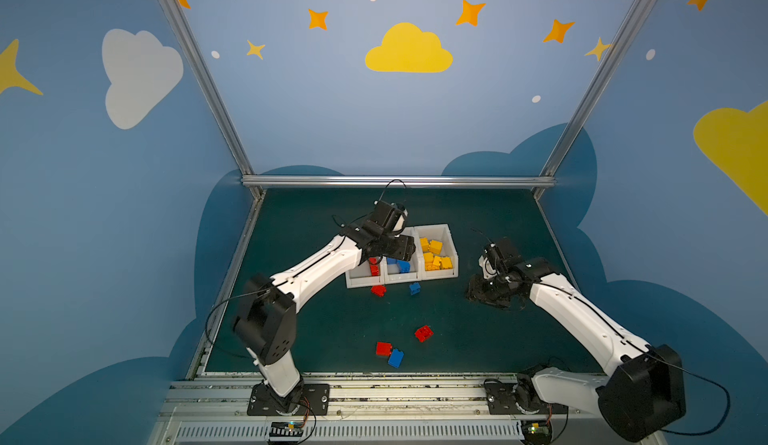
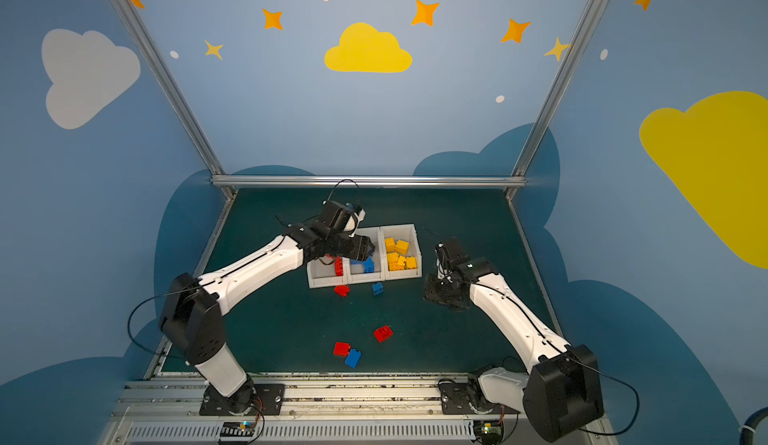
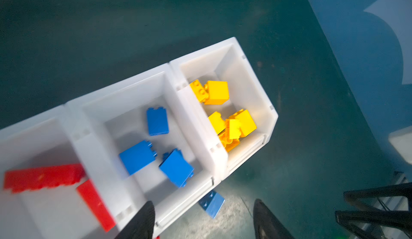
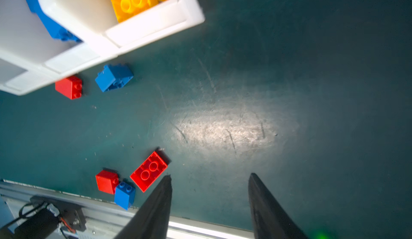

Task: Sort the legos into containers by color
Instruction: 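Retract the left arm while the right gripper grasps a red 2x2 brick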

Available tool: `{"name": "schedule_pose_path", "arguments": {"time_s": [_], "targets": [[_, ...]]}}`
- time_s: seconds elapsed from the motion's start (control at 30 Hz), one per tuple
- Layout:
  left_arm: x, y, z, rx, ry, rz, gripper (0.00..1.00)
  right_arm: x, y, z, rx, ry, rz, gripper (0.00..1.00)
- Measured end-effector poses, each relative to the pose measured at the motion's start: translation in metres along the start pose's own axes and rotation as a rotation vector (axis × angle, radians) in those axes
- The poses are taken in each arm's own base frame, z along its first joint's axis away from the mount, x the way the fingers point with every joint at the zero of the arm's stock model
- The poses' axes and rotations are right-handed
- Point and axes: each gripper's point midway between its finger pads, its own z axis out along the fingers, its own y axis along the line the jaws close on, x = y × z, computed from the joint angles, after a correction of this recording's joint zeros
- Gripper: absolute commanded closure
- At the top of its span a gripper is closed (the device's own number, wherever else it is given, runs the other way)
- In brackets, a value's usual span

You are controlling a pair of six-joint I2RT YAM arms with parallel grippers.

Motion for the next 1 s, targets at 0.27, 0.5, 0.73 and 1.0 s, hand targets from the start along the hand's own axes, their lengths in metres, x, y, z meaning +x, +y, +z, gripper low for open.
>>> {"name": "schedule_pose_path", "arguments": {"time_s": [0.27,0.5,0.73,1.0], "targets": [[0.055,0.058,-0.056,-0.118,-0.090,-0.128,0.23,0.039,0.039,0.026,-0.009,0.129,-0.191,0.44],[0.101,0.088,-0.083,-0.164,-0.176,-0.223,0.20,0.071,0.070,0.048,0.009,0.232,-0.361,0.42],[0.109,0.095,-0.102,-0.169,-0.254,-0.264,0.20,0.085,0.085,0.068,0.026,0.291,-0.444,0.41],[0.107,0.094,-0.105,-0.165,-0.269,-0.280,0.19,0.092,0.100,0.089,0.035,0.339,-0.516,0.37]]}}
